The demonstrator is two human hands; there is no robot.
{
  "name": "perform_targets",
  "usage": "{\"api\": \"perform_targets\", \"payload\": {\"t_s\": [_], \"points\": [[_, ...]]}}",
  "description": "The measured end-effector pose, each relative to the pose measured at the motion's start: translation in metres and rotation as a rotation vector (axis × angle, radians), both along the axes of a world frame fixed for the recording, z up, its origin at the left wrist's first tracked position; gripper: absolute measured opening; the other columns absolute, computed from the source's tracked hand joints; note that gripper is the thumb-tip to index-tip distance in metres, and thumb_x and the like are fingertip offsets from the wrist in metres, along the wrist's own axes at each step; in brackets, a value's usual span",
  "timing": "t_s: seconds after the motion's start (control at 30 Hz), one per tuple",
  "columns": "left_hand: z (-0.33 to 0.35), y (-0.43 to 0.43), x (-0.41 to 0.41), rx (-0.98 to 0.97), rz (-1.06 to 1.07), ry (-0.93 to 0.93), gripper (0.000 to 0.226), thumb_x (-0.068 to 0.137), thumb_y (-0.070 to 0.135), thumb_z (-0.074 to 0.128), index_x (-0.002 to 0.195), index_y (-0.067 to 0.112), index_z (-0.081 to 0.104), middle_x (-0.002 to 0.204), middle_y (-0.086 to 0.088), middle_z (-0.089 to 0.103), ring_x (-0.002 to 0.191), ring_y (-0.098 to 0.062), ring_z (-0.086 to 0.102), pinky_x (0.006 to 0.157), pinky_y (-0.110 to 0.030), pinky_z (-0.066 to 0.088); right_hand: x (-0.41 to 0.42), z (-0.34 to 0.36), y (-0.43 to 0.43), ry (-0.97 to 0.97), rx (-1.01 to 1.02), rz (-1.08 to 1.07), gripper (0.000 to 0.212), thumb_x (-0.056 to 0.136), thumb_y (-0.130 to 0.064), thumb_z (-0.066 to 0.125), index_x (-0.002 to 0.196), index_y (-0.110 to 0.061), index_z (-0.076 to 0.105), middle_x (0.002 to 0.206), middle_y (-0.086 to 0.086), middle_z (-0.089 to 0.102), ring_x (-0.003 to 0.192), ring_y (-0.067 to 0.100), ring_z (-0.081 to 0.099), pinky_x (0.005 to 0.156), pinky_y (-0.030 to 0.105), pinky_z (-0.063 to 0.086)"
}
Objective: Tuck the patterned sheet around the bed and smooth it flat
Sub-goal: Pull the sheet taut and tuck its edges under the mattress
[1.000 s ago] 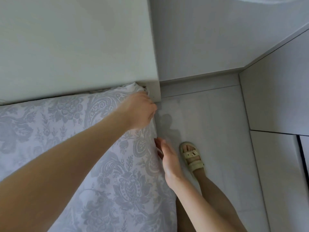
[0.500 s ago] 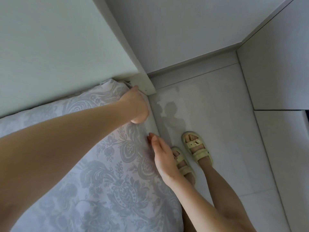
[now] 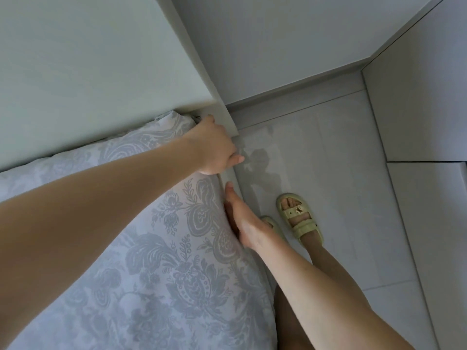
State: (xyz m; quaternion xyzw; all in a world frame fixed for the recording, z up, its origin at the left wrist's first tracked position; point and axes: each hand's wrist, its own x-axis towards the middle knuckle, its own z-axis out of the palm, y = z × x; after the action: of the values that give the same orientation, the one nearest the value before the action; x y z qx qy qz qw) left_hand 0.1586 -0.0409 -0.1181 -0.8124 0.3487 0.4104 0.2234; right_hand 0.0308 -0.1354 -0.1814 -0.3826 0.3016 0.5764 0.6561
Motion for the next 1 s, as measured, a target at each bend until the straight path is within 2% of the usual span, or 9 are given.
{"api": "perform_targets", "payload": {"t_s": [0.13, 0.27, 0.33, 0.43, 0.53, 0.67, 0.77, 0.83, 1.0], "points": [[0.002, 0.011, -0.050, -0.440, 0.096, -0.104, 0.065, 0.095, 0.044, 0.011, 0.090, 0.016, 0.069, 0.091, 0.000, 0.067, 0.094, -0.024, 0.056, 0.102, -0.039, 0.035, -0.017, -0.002, -0.024, 0.029, -0.059, -0.157, 0.080, 0.090, -0.069, 0.014, 0.132, -0.014, 0.054, 0.129, 0.005, 0.060, 0.119, 0.016, 0.056, 0.106, 0.034, 0.039], [-0.008, 0.015, -0.089, -0.543, 0.185, -0.152, 0.063, 0.092, 0.041, 0.017, 0.074, 0.017, 0.071, 0.074, 0.003, 0.067, 0.077, -0.023, 0.061, 0.096, -0.038, 0.045, -0.039, 0.007, -0.055, -0.131, -0.245, -0.149, 0.063, 0.099, -0.052, 0.020, 0.133, -0.009, 0.051, 0.133, 0.005, 0.056, 0.116, 0.011, 0.055, 0.109, 0.029, 0.035], [-0.009, 0.015, -0.099, -0.493, 0.168, -0.183, 0.062, 0.094, 0.038, 0.017, 0.072, 0.018, 0.072, 0.069, 0.004, 0.067, 0.074, -0.021, 0.062, 0.098, -0.037, 0.044, -0.053, 0.010, -0.071, -0.191, -0.289, -0.121, 0.055, 0.101, -0.043, 0.022, 0.132, -0.006, 0.050, 0.131, 0.007, 0.057, 0.111, 0.010, 0.057, 0.107, 0.028, 0.037], [-0.010, 0.004, -0.109, -0.238, 0.104, -0.051, 0.061, 0.099, 0.041, 0.013, 0.097, 0.019, 0.070, 0.096, 0.004, 0.067, 0.099, -0.021, 0.058, 0.111, -0.039, 0.027, -0.074, 0.013, -0.087, -0.205, -0.286, -0.048, 0.052, 0.101, -0.040, 0.025, 0.130, -0.006, 0.052, 0.128, 0.007, 0.059, 0.105, 0.005, 0.060, 0.096, 0.022, 0.043], [-0.011, -0.014, -0.108, -0.084, 0.096, 0.023, 0.060, 0.100, 0.046, 0.014, 0.104, 0.019, 0.068, 0.106, 0.002, 0.065, 0.103, -0.021, 0.055, 0.104, -0.037, 0.032, -0.098, 0.018, -0.089, -0.194, -0.263, 0.024, 0.045, 0.101, -0.040, 0.028, 0.126, -0.014, 0.055, 0.118, -0.004, 0.063, 0.104, 0.001, 0.060, 0.086, 0.016, 0.048], [-0.021, -0.031, -0.124, 0.039, 0.016, 0.067, 0.050, 0.102, 0.042, 0.018, 0.116, 0.022, 0.062, 0.113, 0.002, 0.062, 0.107, -0.020, 0.053, 0.098, -0.033, 0.034, -0.123, 0.023, -0.077, -0.194, -0.241, 0.068, 0.035, 0.102, -0.041, 0.029, 0.115, -0.033, 0.061, 0.117, -0.012, 0.065, 0.109, 0.002, 0.060, 0.099, 0.026, 0.046], [-0.021, -0.043, -0.127, 0.129, -0.011, 0.043, 0.051, 0.102, 0.040, 0.016, 0.119, 0.022, 0.060, 0.117, 0.003, 0.062, 0.114, -0.020, 0.051, 0.106, -0.038, 0.023, -0.128, 0.024, -0.071, -0.197, -0.218, 0.048, 0.033, 0.103, -0.038, 0.026, 0.108, -0.038, 0.059, 0.114, -0.015, 0.065, 0.106, -0.003, 0.059, 0.097, 0.022, 0.046], [-0.019, -0.048, -0.124, 0.165, -0.019, 0.029, 0.049, 0.103, 0.038, 0.016, 0.122, 0.023, 0.058, 0.117, 0.003, 0.062, 0.116, -0.020, 0.049, 0.108, -0.041, 0.018, -0.129, 0.017, -0.071, -0.173, -0.148, 0.033, 0.039, 0.102, -0.043, 0.022, 0.112, -0.037, 0.059, 0.117, -0.013, 0.064, 0.106, -0.003, 0.059, 0.092, 0.019, 0.046], [-0.013, -0.052, -0.116, 0.234, -0.048, 0.022, 0.044, 0.103, 0.034, 0.015, 0.139, 0.030, 0.039, 0.127, -0.002, 0.058, 0.123, -0.026, 0.046, 0.110, -0.047, 0.015, -0.118, -0.004, -0.065, -0.009, 0.059, 0.079, 0.075, 0.090, -0.070, 0.013, 0.137, -0.023, 0.049, 0.133, -0.001, 0.057, 0.123, 0.015, 0.052, 0.109, 0.037, 0.036]]}}
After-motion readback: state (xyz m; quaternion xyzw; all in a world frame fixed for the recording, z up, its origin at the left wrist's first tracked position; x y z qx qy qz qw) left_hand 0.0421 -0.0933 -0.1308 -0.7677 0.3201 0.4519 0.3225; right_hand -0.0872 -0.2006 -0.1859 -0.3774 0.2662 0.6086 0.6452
